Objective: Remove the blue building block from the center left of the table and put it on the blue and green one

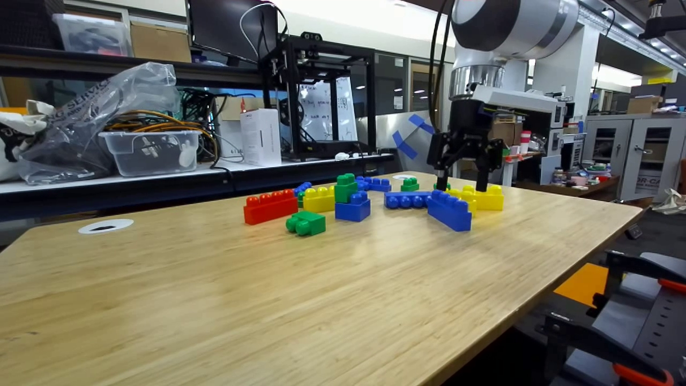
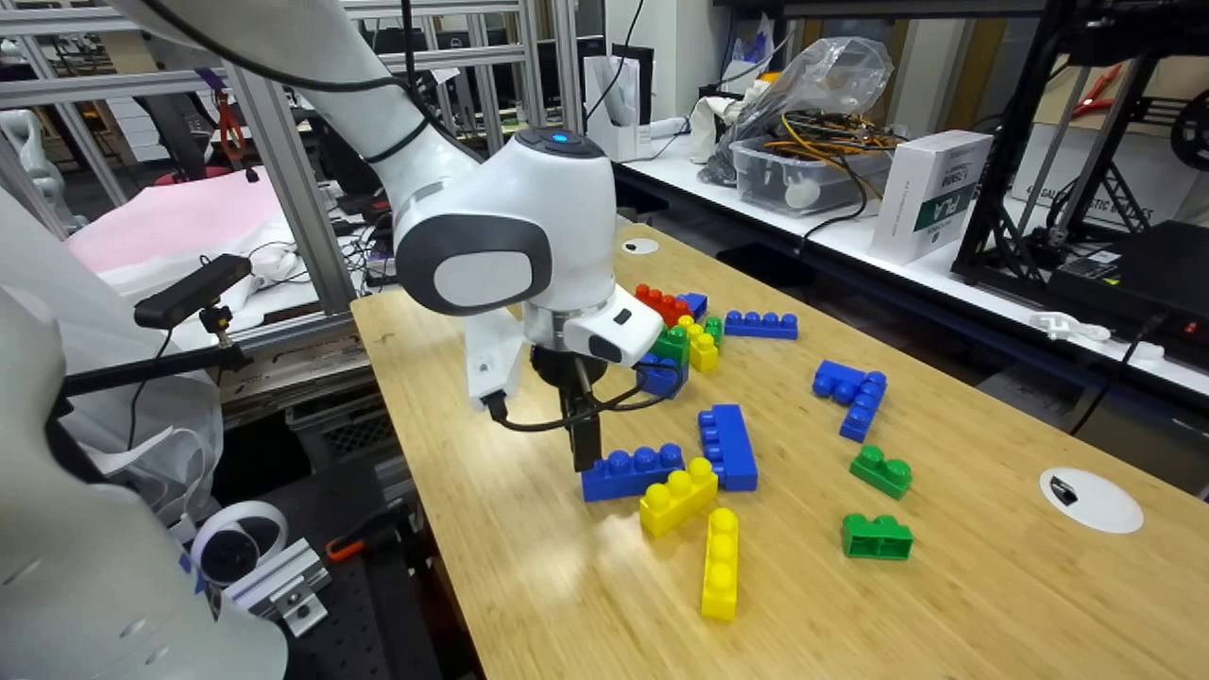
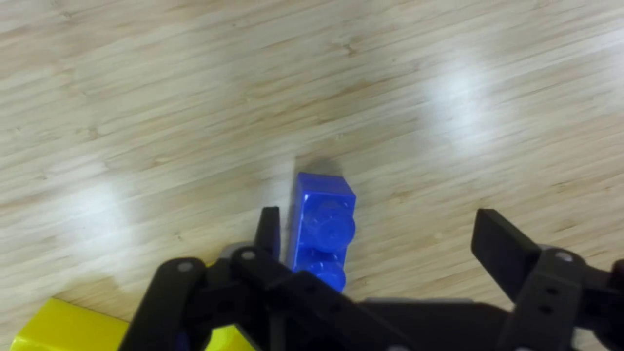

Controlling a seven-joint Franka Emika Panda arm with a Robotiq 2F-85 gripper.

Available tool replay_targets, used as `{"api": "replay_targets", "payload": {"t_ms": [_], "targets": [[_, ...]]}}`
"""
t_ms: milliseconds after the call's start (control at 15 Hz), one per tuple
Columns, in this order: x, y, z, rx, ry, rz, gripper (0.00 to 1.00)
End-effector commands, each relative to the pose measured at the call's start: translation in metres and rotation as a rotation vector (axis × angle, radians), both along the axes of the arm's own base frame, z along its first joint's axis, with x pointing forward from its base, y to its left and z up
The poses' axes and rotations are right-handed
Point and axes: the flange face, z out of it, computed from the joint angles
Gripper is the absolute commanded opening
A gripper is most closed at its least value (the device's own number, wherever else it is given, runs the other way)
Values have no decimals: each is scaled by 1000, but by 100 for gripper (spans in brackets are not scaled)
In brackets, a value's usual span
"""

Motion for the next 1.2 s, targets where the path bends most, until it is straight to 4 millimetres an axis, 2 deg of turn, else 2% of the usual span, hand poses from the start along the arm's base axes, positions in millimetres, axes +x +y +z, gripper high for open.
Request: {"api": "replay_targets", "payload": {"t_ms": [0, 667, 1133], "targets": [[-4, -7, -8, -10, -18, -11, 100], [4, -9, -31, -30, -58, 1, 100], [8, -3, -43, 2, -35, 7, 100]]}}
